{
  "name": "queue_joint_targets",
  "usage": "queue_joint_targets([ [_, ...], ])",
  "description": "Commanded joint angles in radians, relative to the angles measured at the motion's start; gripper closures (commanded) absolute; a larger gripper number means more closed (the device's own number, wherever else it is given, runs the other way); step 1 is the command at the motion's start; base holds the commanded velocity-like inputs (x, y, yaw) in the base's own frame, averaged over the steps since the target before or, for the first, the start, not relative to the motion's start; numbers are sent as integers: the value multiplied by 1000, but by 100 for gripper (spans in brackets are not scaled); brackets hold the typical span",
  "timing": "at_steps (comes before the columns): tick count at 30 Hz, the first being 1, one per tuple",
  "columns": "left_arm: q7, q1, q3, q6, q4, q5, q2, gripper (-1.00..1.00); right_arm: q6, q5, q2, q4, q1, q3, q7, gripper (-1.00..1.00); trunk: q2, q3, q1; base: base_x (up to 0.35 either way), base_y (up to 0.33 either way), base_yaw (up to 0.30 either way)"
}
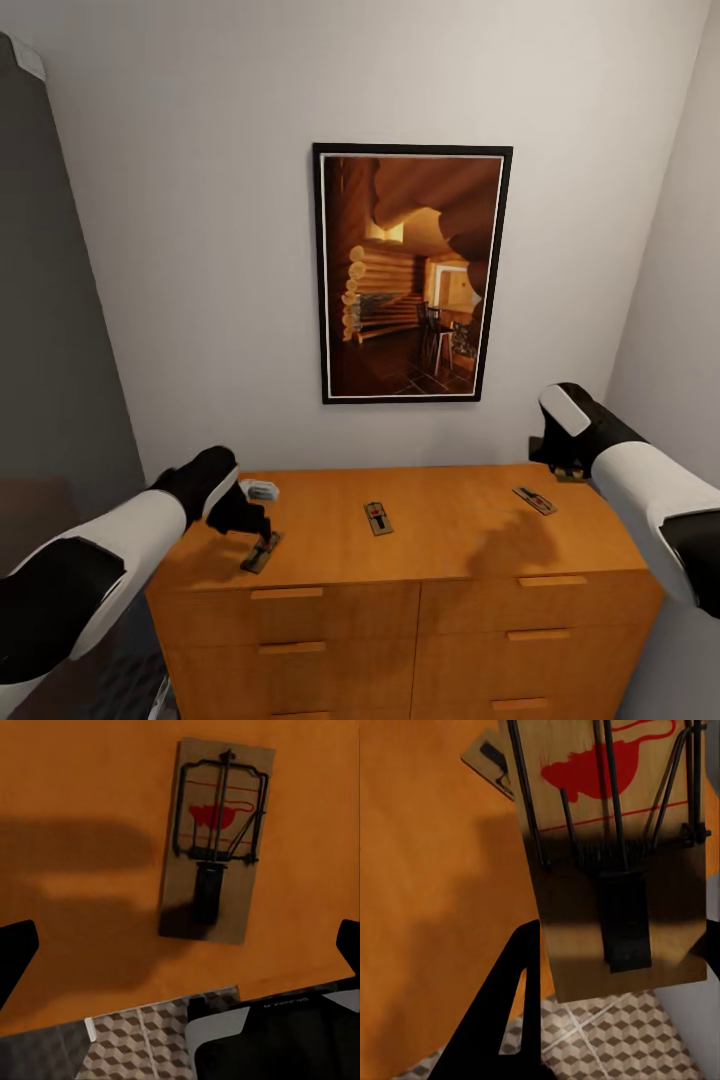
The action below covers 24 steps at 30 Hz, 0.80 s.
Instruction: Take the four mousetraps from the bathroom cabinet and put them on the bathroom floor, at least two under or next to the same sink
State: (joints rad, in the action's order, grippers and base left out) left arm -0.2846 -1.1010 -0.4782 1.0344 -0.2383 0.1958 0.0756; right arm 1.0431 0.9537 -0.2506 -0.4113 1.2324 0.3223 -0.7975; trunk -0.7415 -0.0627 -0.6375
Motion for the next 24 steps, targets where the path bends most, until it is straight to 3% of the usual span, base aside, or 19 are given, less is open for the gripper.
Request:
queue_joint_targets([
  [1, 0, -5, -9, 4, 2, 9, 0, -100, 4, 13, -2, -1, 2, 8, -8, 100, -1, -2, 0, 0, 0, 0],
  [24, -2, -20, -11, 4, 15, 6, -20, -100, 4, 13, -29, -2, 15, 12, -3, 100, -1, -2, 0, 0, 0, 0],
])
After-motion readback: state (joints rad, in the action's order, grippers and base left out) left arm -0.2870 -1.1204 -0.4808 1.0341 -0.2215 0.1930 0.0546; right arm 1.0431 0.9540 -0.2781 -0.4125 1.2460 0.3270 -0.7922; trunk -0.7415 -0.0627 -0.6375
